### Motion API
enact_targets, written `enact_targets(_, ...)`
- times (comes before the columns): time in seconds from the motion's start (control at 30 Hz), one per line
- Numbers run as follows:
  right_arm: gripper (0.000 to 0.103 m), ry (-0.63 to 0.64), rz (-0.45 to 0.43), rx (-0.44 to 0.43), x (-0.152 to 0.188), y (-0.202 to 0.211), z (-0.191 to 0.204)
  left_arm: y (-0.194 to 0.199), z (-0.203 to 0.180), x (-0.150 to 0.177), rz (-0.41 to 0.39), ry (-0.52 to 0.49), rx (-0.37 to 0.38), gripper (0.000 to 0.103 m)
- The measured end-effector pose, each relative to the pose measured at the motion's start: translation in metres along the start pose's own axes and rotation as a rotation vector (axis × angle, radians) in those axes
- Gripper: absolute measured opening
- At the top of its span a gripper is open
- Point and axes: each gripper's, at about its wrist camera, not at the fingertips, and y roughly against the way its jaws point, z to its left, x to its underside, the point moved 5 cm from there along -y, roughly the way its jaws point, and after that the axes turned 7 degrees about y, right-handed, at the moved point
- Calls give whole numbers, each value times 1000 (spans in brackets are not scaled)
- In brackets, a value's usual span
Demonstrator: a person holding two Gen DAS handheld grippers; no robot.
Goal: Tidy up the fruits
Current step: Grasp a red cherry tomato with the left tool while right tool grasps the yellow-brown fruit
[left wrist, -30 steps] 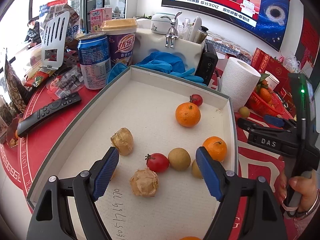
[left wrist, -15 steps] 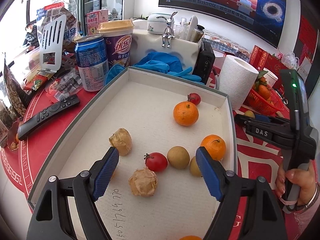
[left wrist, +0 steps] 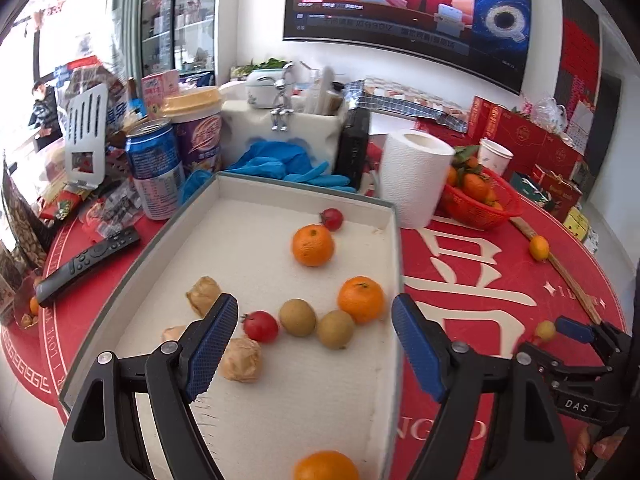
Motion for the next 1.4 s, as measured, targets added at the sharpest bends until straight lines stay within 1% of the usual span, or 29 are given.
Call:
enact_targets(0.03,87,-15,-28,-2,0,7,-5,5,-12,5,4,-27,30,82)
enact_targets(0.13,87,-73,-87,11,-7,21,-24,15,-52,20,25,-128,108,82)
enact_targets(0.17,87,-104,-94,18,-6,23,-33,15,-66,26,39,-160,134,82)
enact_targets(0.23,87,-171,-78,18,0,19,-52,11,-92,39,70,-213,173,82)
enact_targets(0.3,87,-228,-61,8,10,16,-66,2,-113,50,97,-265,179,82)
enact_targets(0.37,87,-267,-51,-24,17,15,-75,-12,-130,57,117,-300,175,82)
enact_targets(0.47,87,-303,-33,-42,24,14,-85,-33,-146,59,160,-313,175,82)
enact_targets(0.57,87,-336,-41,-53,30,20,-94,-46,-152,64,193,-311,182,82)
enact_targets(0.63,87,-348,-41,-61,33,21,-98,-56,-156,67,234,-304,177,82)
enact_targets(0.73,87,-338,-43,-59,35,24,-98,-63,-162,63,229,-316,156,82)
enact_targets(0.8,87,-329,-42,-53,36,24,-97,-67,-166,59,229,-308,158,82)
enact_targets(0.87,96,-327,-43,-74,35,23,-95,-69,-169,57,228,-314,160,81)
enact_targets(0.9,103,-330,-44,-73,35,23,-95,-69,-169,57,227,-317,162,79)
enact_targets(1.07,103,-337,-54,-88,41,29,-99,-68,-162,56,225,-309,156,78)
enact_targets(1.2,103,-265,-39,-112,44,30,-88,-72,-149,50,221,-285,134,77)
enact_targets(1.33,103,-162,-19,-96,41,27,-66,-70,-146,50,210,-283,127,64)
enact_targets(1.4,103,-99,-12,-72,39,25,-53,-68,-148,50,206,-293,126,61)
